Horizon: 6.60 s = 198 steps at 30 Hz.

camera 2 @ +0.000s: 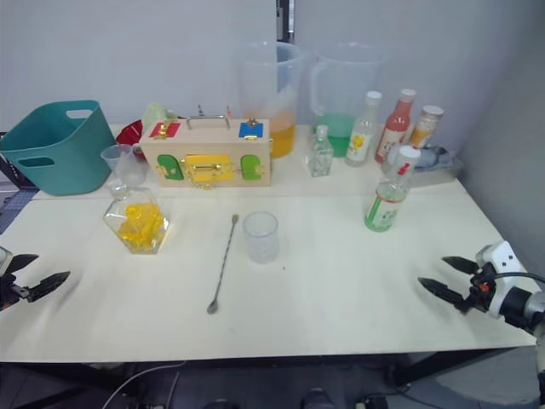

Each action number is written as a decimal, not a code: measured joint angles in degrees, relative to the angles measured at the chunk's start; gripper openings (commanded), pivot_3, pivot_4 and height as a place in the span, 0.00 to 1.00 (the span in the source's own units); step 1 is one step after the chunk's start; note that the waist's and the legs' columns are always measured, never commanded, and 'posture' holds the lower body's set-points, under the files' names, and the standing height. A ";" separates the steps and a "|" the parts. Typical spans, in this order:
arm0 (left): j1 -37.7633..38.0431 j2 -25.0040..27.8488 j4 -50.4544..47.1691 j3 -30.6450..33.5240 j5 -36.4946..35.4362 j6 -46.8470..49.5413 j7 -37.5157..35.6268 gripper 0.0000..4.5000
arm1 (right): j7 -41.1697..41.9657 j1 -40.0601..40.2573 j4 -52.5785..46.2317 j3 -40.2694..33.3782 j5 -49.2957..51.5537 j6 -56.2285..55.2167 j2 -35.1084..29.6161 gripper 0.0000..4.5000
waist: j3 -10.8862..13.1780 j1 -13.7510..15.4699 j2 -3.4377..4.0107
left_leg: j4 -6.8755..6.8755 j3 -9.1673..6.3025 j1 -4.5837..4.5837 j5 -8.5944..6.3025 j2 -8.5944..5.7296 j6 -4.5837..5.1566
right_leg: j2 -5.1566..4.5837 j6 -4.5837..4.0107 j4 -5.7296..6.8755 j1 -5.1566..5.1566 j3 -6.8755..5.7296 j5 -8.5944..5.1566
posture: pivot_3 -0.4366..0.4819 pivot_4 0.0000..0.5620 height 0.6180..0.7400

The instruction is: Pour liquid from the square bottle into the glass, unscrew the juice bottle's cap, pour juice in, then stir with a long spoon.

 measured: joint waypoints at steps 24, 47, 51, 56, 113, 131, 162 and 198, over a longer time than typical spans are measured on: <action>25.42 -14.29 -64.06 8.19 -24.50 28.84 1.49 1.00 | 0.91 -4.10 -31.71 6.29 10.58 23.98 2.50 0.99 | -0.01 0.32 0.01 | 0.28 0.02 -0.04 0.00 0.09 0.00 | 0.03 -0.01 0.03 0.06 0.01 0.01 | 0.48 0.27 0.92; 36.03 -38.56 -79.28 9.93 -14.40 21.95 29.57 1.00 | 3.92 -25.87 -42.29 19.64 22.58 38.11 5.24 0.99 | -0.03 1.06 -0.06 | 0.66 -0.03 -0.35 -0.02 0.08 0.01 | 0.02 0.00 -0.05 0.03 -0.05 0.08 | 0.48 0.27 0.92; 34.92 -40.37 -78.76 8.85 -13.34 21.84 33.42 1.00 | 5.70 -27.04 -39.72 21.03 20.70 36.76 5.48 0.99 | -0.03 1.47 -0.07 | 0.77 -0.05 -0.38 -0.03 0.08 0.02 | 0.03 0.00 -0.04 0.03 -0.08 0.13 | 0.48 0.27 0.92; 28.14 -39.74 -74.18 5.65 -10.60 23.13 37.79 1.00 | 6.22 -28.93 -38.62 21.48 19.79 36.59 5.75 0.99 | -0.05 1.82 -0.08 | 0.81 -0.06 -0.41 -0.03 0.07 0.02 | 0.04 0.01 -0.02 0.02 -0.09 0.15 | 0.48 0.27 0.92; -0.61 -22.27 -63.98 -5.96 -20.64 33.60 12.33 0.62 | 3.41 -30.97 -37.87 20.62 16.03 37.45 4.06 1.00 | 0.17 1.51 -0.45 | 0.84 -0.41 -1.03 -0.03 -0.15 0.02 | -0.08 0.14 0.01 -0.44 -0.22 0.26 | 0.48 0.27 0.92; -3.43 -26.26 -65.62 -26.58 -20.35 36.10 -8.99 0.62 | -9.53 -14.46 -55.07 8.45 23.91 46.80 -0.10 1.00 | 0.22 1.98 -0.44 | 0.93 -0.40 -0.98 -0.01 -0.16 0.03 | -0.04 0.14 -0.19 -0.23 -0.21 0.25 | 0.48 0.27 0.92; -11.31 -34.16 -48.71 -33.48 -8.51 24.26 -17.65 1.00 | -20.87 -6.03 -61.96 -1.32 34.60 50.19 -5.18 1.00 | 0.19 1.81 -0.40 | 1.06 -0.41 -0.85 -0.01 -0.16 0.05 | -0.03 0.17 -0.03 -0.08 -0.17 0.24 | 0.48 0.27 0.92; -8.95 -34.61 -54.89 -33.38 -9.12 25.24 -13.54 0.63 | -22.78 -22.03 -60.66 28.04 22.44 46.14 8.05 1.00 | 0.19 1.67 -0.39 | 1.08 -0.44 -0.86 -0.01 -0.16 0.05 | -0.03 0.17 0.00 -0.13 -0.18 0.24 | 0.48 0.27 0.92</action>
